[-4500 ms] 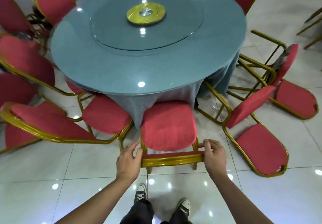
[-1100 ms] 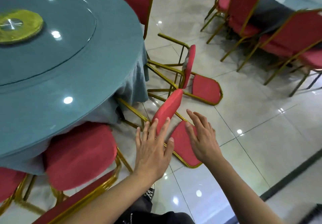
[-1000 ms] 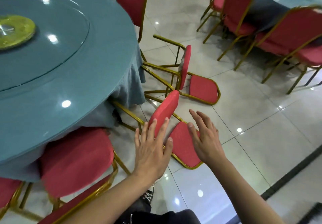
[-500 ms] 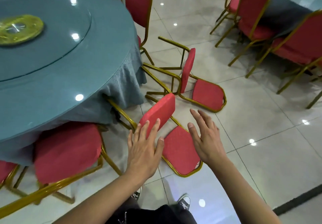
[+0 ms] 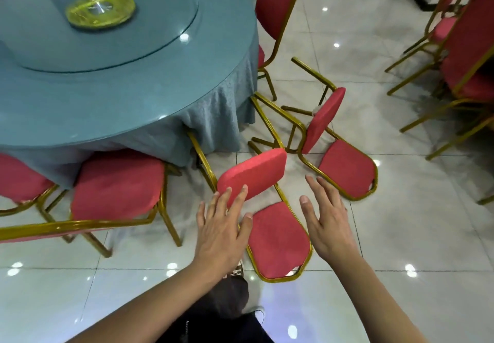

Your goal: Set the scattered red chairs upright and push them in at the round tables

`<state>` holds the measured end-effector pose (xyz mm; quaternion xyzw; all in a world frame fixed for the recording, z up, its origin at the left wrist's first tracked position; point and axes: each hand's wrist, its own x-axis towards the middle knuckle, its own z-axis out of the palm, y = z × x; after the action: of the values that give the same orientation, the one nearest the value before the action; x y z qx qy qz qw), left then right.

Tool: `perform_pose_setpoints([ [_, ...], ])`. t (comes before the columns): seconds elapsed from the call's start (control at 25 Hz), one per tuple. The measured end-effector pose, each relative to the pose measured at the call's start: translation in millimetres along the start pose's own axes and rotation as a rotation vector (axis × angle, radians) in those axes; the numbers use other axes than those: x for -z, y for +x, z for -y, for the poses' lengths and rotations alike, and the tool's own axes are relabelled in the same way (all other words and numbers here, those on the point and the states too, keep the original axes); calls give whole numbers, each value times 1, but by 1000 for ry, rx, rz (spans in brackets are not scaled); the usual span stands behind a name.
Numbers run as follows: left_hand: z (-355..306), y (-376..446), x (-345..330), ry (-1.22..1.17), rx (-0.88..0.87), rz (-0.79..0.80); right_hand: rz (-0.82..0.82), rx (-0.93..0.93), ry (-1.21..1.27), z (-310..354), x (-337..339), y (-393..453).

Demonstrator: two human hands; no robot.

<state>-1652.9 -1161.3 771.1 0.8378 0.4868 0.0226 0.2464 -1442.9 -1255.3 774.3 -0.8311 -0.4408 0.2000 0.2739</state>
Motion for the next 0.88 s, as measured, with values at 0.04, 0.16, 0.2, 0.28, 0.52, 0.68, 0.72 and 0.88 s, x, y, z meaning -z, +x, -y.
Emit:
perform_pose_setpoints([
  [0.04,-6,6,-2,-6,18,6,5,8,-8,1,4,8],
  [0.16,-29,33,-12,-44,21,31,-2,16,-13,3,18,32],
  [0.2,-38,44,-14,-58,7,31,-3,30,-33,3,24,39],
  [0.28,-53,72,-13,-85,-12,-3,8,63,-92,2,36,55],
  [0.52,-73,127,2,-120,-15,-55,40,89,-168,5,49,103],
  [0.68,-75,141,-2,-123,43,-93,79,137,-181,3,47,131],
  [0.72,-76,145,-3,-131,58,-105,90,150,-186,2,47,140],
  [0.88,-89,148,-19,-153,178,-154,194,223,-187,-15,48,169],
])
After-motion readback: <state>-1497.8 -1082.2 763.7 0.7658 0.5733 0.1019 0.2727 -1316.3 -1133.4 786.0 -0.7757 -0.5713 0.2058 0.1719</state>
